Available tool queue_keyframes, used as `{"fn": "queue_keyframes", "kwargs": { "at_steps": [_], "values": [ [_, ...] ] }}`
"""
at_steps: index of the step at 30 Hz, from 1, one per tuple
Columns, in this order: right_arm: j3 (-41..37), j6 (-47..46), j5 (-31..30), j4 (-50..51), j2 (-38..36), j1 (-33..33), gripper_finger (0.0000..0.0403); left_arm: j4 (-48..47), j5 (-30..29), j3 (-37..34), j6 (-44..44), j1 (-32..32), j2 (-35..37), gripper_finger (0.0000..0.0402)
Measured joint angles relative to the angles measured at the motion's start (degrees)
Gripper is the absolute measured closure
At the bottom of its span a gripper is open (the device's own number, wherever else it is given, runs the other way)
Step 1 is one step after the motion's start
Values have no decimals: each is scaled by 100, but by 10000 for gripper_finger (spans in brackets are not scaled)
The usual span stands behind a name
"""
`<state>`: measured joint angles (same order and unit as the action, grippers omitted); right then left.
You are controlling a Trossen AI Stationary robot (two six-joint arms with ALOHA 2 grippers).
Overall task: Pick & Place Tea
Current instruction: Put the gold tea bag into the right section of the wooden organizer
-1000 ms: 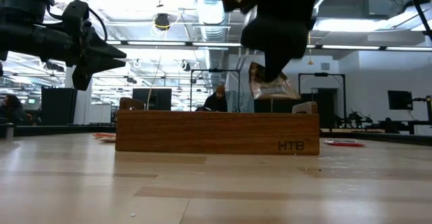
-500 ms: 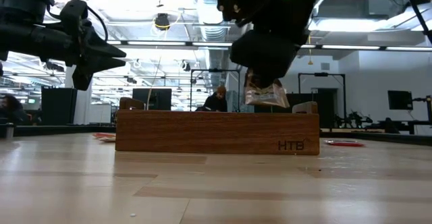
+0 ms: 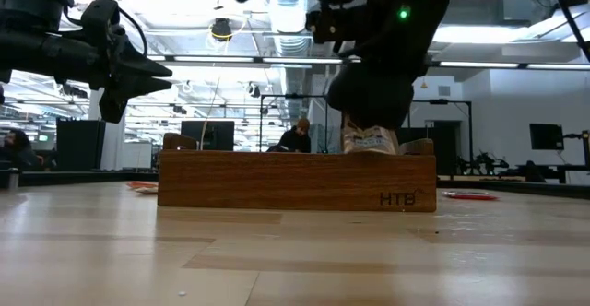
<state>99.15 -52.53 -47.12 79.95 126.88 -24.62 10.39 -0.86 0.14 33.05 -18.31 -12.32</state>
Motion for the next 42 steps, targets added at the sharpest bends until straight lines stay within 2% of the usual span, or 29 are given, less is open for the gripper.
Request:
{"fn": "queue_keyframes", "kwargs": {
  "at_steps": [33,42],
  "values": [
    [-223,50,-55,-161,-1,-5,402,0,0,0,119,0,-1,305],
    [-226,52,-41,-160,-1,-5,371,0,0,0,87,1,-1,305]
  ]
}}
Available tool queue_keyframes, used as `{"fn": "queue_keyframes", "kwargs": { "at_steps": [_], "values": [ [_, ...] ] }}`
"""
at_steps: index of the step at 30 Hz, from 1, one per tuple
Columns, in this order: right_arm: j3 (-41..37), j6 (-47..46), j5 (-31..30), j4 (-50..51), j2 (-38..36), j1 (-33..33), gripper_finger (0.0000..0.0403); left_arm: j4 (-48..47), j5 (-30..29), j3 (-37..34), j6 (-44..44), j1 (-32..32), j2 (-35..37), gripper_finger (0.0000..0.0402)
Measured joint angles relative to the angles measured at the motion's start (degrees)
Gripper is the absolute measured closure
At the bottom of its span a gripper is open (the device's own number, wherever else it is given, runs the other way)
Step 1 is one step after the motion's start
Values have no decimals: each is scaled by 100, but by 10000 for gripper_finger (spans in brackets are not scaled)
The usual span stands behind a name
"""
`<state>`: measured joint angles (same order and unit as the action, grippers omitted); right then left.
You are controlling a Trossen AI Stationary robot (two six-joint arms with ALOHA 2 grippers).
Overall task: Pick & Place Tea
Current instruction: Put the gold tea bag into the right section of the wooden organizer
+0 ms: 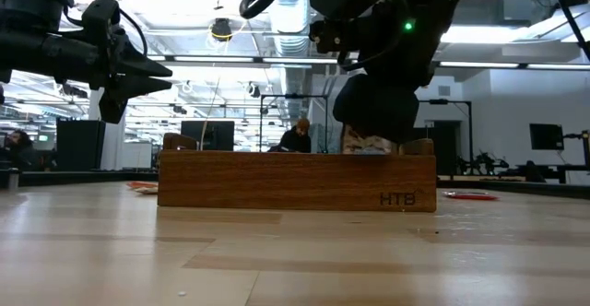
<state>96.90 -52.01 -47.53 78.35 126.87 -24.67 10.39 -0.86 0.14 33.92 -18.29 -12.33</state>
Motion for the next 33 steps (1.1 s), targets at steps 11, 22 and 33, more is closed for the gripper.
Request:
{"fn": "queue_keyframes", "kwargs": {
  "at_steps": [11,22,33],
  "values": [
    [-2,127,-26,2,-7,0,326,0,0,0,-5,1,1,305],
    [238,402,-54,1,-23,0,326,0,0,0,-5,-1,-1,305],
    [250,400,-45,100,-24,0,326,0,0,0,-5,0,0,305]
  ]
}}
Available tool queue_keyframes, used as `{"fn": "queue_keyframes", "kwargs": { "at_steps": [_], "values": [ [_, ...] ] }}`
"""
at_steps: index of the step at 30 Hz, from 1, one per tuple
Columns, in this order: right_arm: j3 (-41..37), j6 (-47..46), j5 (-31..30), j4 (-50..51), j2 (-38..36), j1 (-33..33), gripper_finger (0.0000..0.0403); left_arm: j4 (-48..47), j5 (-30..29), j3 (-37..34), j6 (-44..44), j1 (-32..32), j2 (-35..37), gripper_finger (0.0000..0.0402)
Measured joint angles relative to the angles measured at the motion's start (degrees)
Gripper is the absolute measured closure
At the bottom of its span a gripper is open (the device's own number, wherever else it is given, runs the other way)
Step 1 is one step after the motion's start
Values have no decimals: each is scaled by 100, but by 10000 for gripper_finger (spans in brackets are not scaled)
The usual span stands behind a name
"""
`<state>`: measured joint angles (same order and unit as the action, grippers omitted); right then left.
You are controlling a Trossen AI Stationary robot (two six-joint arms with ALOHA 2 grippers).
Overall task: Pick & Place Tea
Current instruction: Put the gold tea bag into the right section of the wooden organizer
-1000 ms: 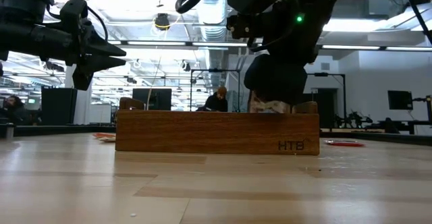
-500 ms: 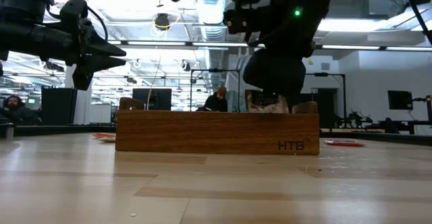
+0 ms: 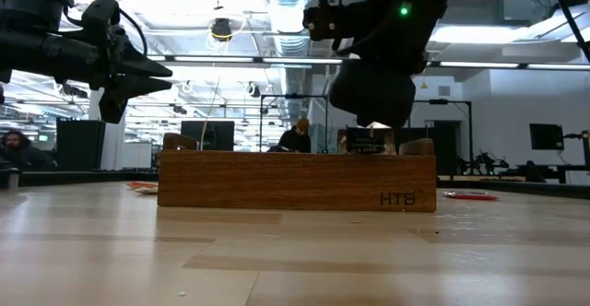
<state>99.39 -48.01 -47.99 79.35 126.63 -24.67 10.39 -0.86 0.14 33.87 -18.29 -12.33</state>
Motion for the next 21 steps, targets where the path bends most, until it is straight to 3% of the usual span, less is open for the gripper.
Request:
{"fn": "queue_keyframes", "kwargs": {
  "at_steps": [4,8,16,21],
  "values": [
    [136,-14,-15,429,0,0,327,0,0,0,0,-1,0,305],
    [623,-155,-462,1038,-19,-7,332,0,0,0,2,0,1,305],
    [874,553,-637,804,-984,178,333,17,24,0,7,1,1,305],
    [876,452,-627,954,-1707,442,333,20,297,0,6,1,0,305]
  ]
}}
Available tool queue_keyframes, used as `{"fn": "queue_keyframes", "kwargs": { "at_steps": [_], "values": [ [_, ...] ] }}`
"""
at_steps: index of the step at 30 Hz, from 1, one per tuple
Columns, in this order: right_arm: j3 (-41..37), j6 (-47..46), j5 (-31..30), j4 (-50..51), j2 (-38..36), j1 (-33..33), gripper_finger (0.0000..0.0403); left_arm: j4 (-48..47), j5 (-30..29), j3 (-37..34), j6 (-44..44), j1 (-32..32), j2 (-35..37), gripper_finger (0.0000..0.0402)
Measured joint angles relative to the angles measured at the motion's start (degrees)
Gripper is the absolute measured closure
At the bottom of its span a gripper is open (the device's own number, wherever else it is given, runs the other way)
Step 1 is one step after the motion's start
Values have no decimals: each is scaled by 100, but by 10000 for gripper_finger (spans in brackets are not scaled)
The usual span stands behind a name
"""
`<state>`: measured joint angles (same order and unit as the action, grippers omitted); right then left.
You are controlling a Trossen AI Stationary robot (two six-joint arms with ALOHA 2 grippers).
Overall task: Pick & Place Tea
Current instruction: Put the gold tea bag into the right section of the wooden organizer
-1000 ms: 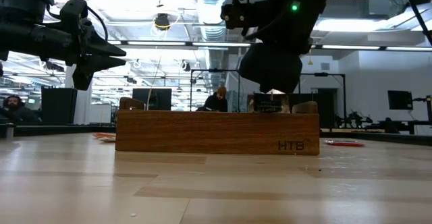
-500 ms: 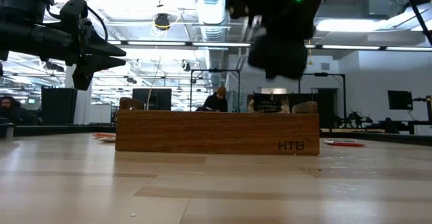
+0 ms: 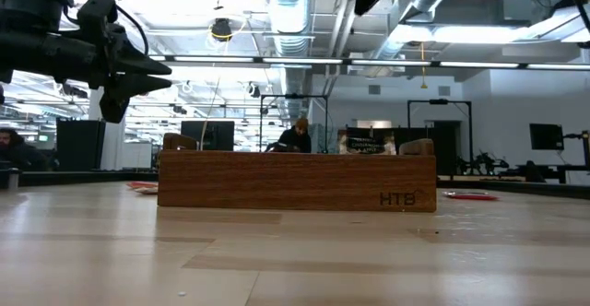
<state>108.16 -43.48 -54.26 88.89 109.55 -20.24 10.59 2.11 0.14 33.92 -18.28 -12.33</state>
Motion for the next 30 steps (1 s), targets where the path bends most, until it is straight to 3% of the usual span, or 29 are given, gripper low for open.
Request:
{"fn": "queue_keyframes", "kwargs": {
  "at_steps": [7,14,21,30],
  "values": [
    [0,47,12,105,-663,457,333,-83,844,42,-398,-2,3,305],
    [0,260,46,105,-1047,851,333,-1583,1266,874,-1061,4,-410,305],
    [-2,604,32,108,-1105,1142,333,-3295,722,1987,-2100,4,-1795,305],
    [-440,1012,15,111,-1655,1501,333,-3461,406,2701,-2118,4,-3813,305]
  ]
}}
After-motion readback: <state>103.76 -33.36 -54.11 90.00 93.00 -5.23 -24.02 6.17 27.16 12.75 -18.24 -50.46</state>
